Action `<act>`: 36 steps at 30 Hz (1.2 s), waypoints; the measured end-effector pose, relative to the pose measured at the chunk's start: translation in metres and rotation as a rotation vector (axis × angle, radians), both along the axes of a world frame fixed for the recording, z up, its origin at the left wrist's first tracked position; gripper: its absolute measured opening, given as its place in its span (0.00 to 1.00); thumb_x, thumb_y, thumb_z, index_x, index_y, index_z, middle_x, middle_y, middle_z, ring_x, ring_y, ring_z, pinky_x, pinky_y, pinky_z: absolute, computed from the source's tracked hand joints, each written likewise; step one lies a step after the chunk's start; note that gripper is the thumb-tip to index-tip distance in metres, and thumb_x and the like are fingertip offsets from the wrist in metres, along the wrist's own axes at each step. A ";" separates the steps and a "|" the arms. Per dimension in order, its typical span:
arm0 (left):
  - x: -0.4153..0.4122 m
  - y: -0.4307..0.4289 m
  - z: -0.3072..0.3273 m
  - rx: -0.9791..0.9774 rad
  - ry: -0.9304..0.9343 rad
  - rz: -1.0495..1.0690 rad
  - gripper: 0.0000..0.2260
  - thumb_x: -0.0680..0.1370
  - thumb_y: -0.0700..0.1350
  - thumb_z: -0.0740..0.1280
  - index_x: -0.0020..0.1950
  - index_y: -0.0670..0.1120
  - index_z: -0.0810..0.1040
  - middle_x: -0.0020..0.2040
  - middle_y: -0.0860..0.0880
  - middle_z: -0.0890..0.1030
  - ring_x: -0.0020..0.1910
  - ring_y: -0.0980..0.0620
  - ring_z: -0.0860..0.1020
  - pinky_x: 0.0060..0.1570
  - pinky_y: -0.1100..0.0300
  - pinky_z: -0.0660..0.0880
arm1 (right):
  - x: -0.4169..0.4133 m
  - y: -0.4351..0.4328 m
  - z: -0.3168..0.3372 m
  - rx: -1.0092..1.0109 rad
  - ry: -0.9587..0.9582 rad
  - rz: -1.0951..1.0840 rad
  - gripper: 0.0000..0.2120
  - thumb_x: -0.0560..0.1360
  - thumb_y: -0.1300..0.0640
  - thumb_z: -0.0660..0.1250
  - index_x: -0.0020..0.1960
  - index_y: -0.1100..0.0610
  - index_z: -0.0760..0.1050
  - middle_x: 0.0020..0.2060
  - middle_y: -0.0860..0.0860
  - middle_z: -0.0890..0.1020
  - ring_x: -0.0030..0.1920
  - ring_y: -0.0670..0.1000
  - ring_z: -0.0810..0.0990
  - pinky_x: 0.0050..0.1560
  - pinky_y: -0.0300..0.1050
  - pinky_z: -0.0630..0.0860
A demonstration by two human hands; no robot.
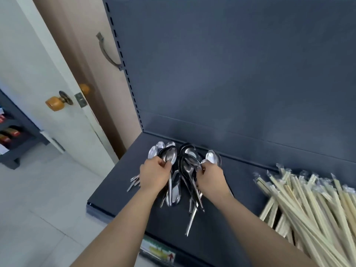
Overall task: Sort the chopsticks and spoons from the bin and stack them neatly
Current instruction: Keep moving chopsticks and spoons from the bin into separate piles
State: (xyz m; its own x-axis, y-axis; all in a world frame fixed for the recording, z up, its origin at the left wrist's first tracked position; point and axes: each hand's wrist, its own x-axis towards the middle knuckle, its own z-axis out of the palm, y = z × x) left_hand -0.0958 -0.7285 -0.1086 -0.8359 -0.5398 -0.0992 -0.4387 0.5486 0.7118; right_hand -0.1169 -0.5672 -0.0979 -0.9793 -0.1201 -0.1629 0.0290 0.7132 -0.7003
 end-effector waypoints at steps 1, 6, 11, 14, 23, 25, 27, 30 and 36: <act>0.000 -0.003 -0.001 -0.022 -0.010 -0.023 0.11 0.75 0.53 0.66 0.35 0.49 0.75 0.35 0.51 0.80 0.43 0.45 0.78 0.43 0.52 0.76 | 0.002 -0.002 0.000 0.019 0.018 -0.020 0.07 0.77 0.62 0.59 0.40 0.58 0.67 0.32 0.53 0.74 0.31 0.53 0.73 0.32 0.41 0.68; 0.001 -0.009 -0.004 -0.165 -0.009 -0.164 0.12 0.76 0.55 0.66 0.38 0.48 0.75 0.38 0.53 0.77 0.46 0.46 0.75 0.40 0.57 0.69 | 0.012 -0.011 0.002 0.096 0.056 -0.174 0.09 0.77 0.61 0.61 0.38 0.55 0.68 0.30 0.52 0.75 0.28 0.52 0.70 0.32 0.43 0.69; 0.002 -0.021 -0.010 -0.135 0.020 -0.291 0.13 0.76 0.55 0.65 0.55 0.48 0.77 0.50 0.53 0.80 0.53 0.49 0.76 0.49 0.54 0.75 | 0.026 -0.022 0.010 0.245 0.093 -0.245 0.11 0.76 0.59 0.60 0.56 0.54 0.74 0.38 0.54 0.83 0.40 0.58 0.80 0.39 0.46 0.73; 0.004 -0.028 -0.010 -0.143 0.013 -0.338 0.15 0.76 0.54 0.65 0.58 0.48 0.76 0.53 0.52 0.80 0.54 0.48 0.77 0.51 0.53 0.76 | 0.032 -0.026 0.009 0.266 0.143 -0.276 0.03 0.74 0.60 0.60 0.43 0.54 0.69 0.33 0.53 0.78 0.36 0.59 0.75 0.36 0.47 0.72; 0.009 -0.029 0.020 -0.411 0.130 -0.597 0.13 0.79 0.54 0.61 0.56 0.46 0.75 0.51 0.48 0.79 0.51 0.46 0.75 0.47 0.53 0.74 | 0.053 -0.023 0.022 0.410 0.298 -0.261 0.10 0.76 0.56 0.59 0.54 0.56 0.76 0.49 0.52 0.80 0.50 0.57 0.77 0.40 0.45 0.68; 0.010 -0.021 0.032 -0.444 0.202 -0.669 0.14 0.79 0.54 0.61 0.58 0.46 0.76 0.52 0.48 0.79 0.51 0.46 0.75 0.49 0.54 0.73 | 0.065 -0.011 0.035 0.437 0.367 -0.285 0.11 0.77 0.56 0.60 0.56 0.56 0.77 0.49 0.52 0.81 0.50 0.57 0.78 0.43 0.46 0.70; 0.016 -0.005 0.046 -0.449 0.259 -0.736 0.15 0.79 0.52 0.62 0.61 0.47 0.75 0.54 0.48 0.79 0.53 0.46 0.75 0.52 0.54 0.71 | 0.080 0.005 0.048 0.450 0.447 -0.320 0.10 0.75 0.58 0.64 0.55 0.58 0.79 0.47 0.54 0.83 0.48 0.59 0.80 0.44 0.46 0.73; 0.032 0.031 0.063 -0.421 0.330 -0.841 0.16 0.78 0.51 0.63 0.63 0.46 0.76 0.56 0.48 0.79 0.56 0.45 0.75 0.55 0.54 0.70 | 0.105 0.040 0.060 0.492 0.480 -0.391 0.11 0.73 0.60 0.67 0.54 0.59 0.80 0.46 0.55 0.84 0.47 0.60 0.81 0.45 0.47 0.76; 0.074 0.126 0.078 -0.348 0.423 -1.082 0.16 0.79 0.52 0.61 0.64 0.48 0.75 0.58 0.52 0.78 0.57 0.49 0.74 0.57 0.56 0.71 | 0.167 0.125 0.075 0.567 0.477 -0.548 0.07 0.71 0.58 0.69 0.48 0.58 0.81 0.44 0.53 0.84 0.44 0.58 0.82 0.40 0.47 0.79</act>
